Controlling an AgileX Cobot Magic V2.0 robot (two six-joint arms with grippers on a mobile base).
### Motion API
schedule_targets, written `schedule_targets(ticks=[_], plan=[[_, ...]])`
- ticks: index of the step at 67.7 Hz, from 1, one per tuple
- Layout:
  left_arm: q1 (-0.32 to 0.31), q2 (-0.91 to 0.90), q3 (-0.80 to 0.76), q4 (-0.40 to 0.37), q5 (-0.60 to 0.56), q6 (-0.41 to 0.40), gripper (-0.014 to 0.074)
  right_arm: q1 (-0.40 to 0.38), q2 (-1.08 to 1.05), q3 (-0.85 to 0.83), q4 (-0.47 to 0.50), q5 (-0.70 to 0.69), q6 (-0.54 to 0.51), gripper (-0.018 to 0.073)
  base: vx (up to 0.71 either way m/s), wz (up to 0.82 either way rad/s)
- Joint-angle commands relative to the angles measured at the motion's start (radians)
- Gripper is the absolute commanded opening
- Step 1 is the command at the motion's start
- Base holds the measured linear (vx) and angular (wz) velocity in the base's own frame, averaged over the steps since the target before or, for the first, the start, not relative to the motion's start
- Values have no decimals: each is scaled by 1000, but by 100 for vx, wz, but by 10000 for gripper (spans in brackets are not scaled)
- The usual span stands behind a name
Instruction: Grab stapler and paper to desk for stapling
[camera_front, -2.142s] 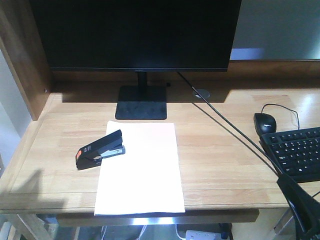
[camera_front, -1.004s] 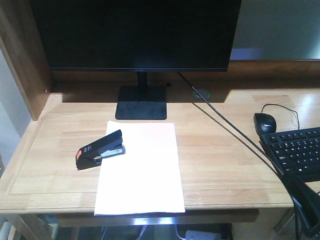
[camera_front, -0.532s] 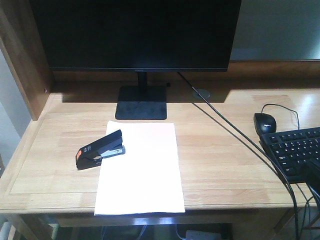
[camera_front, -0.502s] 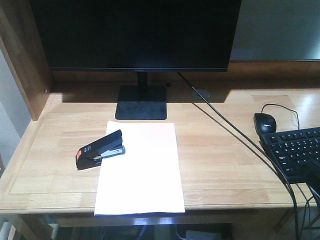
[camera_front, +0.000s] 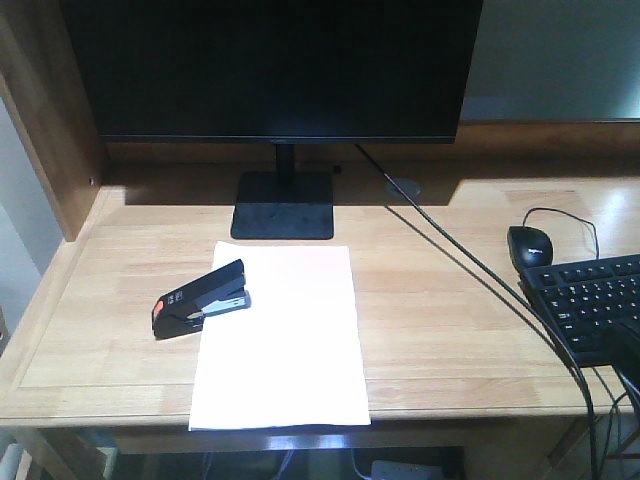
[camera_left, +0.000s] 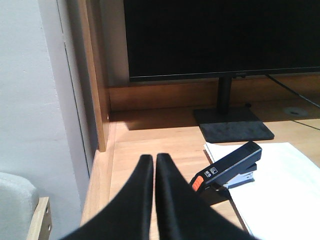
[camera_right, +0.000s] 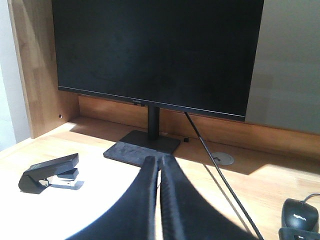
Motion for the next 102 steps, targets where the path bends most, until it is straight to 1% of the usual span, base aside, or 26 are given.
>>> schedule_targets(ticks=[1,4,7,12,18,21,25,29,35,92,97,102], plan=[[-3,14,38,-2,-193,4,-6,-3,6,-27,-49,27,2,-9,0,0],[1,14,70,-2,-229,4,-6,-3,6,-27,-49,27,2,-9,0,0],[18,14,97,-2,-261,-3,-6,-3,6,-27,-49,27,2,-9,0,0],[53,0,125,-3,-278,-27,-6,-3,6,-27,-49,27,2,-9,0,0],[84,-61,161,-4,-292,-55,-6,-3,6,-27,-49,27,3,-9,0,0],[87,-85,185,-4,-314,-70,-6,-3,6,-27,-49,27,3,-9,0,0],[87,-75,226,-4,-365,-85,-6,-3,6,-27,-49,26,3,-9,0,0],[87,-76,222,-3,-330,-92,-6,-3,6,-27,-49,27,4,-9,0,1],[87,-76,222,-3,-320,-92,-6,-3,6,-27,-49,26,4,-9,0,0],[87,-75,222,-3,-322,-92,-6,-2,6,-27,-50,26,5,-9,0,0],[87,-75,222,-3,-322,-92,-6,-2,6,-27,-40,26,14,-9,0,0],[87,-75,222,-3,-322,-92,-6,-2,6,-27,-3,28,-9,-9,0,0]])
